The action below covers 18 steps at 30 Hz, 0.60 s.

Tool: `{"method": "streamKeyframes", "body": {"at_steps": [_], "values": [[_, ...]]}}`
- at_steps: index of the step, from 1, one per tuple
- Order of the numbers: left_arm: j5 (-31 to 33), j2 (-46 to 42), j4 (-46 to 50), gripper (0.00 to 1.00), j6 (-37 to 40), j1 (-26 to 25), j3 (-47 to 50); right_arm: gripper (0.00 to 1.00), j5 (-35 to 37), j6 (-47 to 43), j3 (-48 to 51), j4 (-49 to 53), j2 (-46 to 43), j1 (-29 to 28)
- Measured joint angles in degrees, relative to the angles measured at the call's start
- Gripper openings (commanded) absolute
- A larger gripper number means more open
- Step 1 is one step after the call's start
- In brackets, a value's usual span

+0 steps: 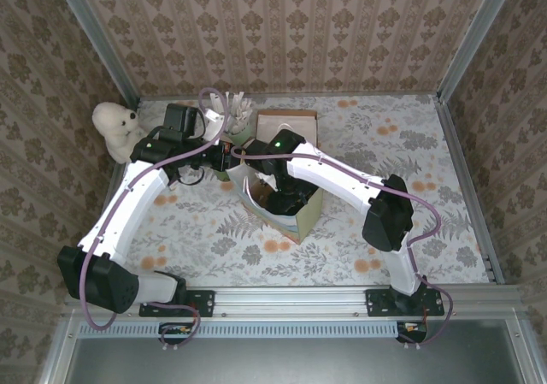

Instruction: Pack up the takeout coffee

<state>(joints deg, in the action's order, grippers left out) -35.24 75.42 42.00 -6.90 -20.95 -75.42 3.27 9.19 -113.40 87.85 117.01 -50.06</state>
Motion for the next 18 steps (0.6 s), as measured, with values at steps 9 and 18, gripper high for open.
{"method": "streamKeyframes", "body": {"at_steps": [9, 18], "values": [[0.0, 0.0, -0.02, 0.0, 0.0, 0.04, 0.0, 0.66, 1.03, 0.02, 0.0, -0.74, 0.0, 0.04], [0.04, 0.0, -0.02, 0.0, 0.0, 0.07, 0.0, 0.66, 1.36, 0.11, 0.39, -2.4, -0.02, 0.31]]}}
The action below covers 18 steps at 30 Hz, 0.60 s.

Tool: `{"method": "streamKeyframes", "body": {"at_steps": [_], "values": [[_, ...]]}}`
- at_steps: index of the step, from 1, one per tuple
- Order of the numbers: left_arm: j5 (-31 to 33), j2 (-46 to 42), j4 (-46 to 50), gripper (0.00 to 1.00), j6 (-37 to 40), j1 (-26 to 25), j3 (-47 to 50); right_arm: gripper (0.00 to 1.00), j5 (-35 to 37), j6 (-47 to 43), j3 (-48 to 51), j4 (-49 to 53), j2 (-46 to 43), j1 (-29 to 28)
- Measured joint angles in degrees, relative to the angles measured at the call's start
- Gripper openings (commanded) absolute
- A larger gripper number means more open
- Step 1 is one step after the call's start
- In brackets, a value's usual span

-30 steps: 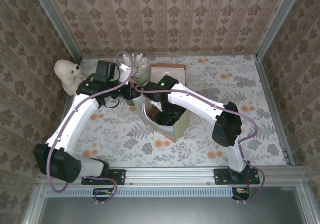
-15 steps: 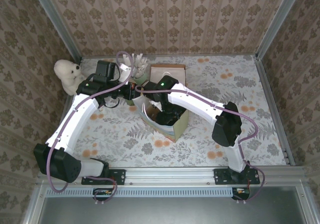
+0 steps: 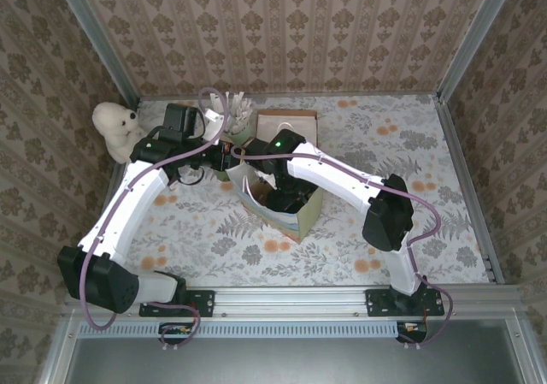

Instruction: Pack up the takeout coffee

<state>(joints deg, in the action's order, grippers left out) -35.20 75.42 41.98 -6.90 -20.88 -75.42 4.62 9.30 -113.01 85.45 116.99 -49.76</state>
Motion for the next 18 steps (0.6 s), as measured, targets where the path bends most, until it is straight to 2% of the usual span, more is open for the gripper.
{"method": "streamKeyframes", "body": {"at_steps": [18], "values": [[-0.02, 0.24, 0.0, 0.0, -0.02, 0.09, 0.0, 0.66, 0.15, 0.09, 0.81, -2.14, -0.02, 0.39]]}}
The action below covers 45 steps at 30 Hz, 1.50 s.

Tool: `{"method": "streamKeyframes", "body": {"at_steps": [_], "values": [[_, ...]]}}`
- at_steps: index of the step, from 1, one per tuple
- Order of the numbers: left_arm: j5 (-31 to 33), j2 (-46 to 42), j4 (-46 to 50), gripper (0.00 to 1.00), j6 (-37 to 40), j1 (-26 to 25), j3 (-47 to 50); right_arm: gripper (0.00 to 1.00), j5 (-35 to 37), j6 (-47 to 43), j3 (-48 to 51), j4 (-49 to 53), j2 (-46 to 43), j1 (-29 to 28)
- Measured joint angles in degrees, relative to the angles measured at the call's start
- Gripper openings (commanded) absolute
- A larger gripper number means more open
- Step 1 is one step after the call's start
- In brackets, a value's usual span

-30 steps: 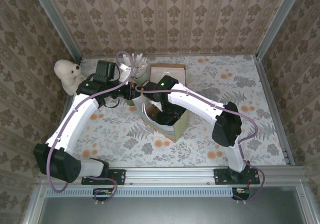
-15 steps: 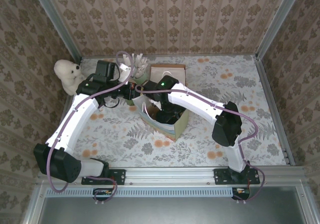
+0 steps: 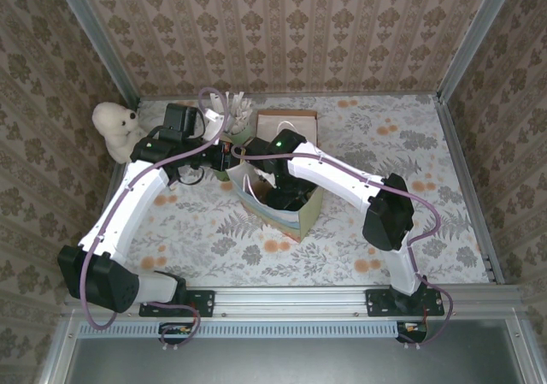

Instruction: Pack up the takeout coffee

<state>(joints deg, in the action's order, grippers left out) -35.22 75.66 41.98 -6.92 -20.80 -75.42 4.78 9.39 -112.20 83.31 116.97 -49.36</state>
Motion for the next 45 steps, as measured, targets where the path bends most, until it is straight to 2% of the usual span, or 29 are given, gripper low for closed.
{"method": "streamKeyframes", "body": {"at_steps": [45], "values": [[-0.42, 0.02, -0.02, 0.0, 0.0, 0.17, 0.0, 0.65, 0.2, -0.02, 2.05, -3.69, -1.42, 0.15]]}}
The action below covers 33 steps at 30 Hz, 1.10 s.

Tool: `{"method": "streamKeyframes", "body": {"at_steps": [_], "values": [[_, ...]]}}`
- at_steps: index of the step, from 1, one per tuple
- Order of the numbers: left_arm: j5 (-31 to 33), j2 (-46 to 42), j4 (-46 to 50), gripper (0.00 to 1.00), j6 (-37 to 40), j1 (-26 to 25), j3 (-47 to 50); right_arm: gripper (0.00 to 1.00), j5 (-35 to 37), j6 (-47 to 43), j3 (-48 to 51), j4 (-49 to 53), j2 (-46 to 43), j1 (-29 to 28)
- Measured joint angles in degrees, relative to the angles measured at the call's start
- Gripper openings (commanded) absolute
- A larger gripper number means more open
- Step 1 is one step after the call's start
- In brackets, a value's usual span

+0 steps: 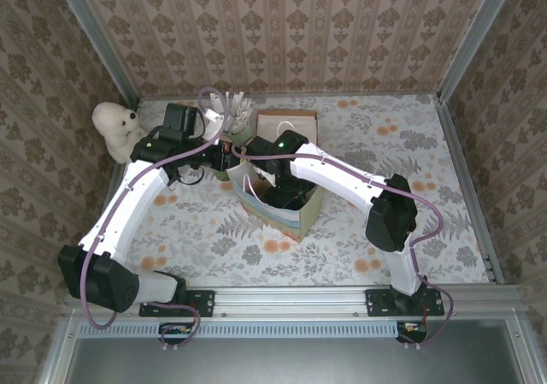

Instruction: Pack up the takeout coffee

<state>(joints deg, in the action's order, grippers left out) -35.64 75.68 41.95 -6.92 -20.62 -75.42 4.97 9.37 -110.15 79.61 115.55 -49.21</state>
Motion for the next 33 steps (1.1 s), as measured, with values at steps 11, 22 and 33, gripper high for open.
{"method": "streamKeyframes", "body": {"at_steps": [11, 22, 33], "values": [[0.0, 0.0, 0.0, 0.0, 0.0, 0.0, 0.0, 0.65, 0.0, -0.04, 0.02, -0.13, 0.0, 0.04], [0.0, 0.02, 0.02, 0.0, 0.0, 0.0, 0.0, 0.65, -0.04, -0.17, 3.32, -1.33, -0.07, 0.04], [0.0, 0.11, 0.22, 0.0, 0.0, 0.0, 0.0, 0.65, -0.04, -0.17, 4.7, -2.14, -0.07, 0.22]]}}
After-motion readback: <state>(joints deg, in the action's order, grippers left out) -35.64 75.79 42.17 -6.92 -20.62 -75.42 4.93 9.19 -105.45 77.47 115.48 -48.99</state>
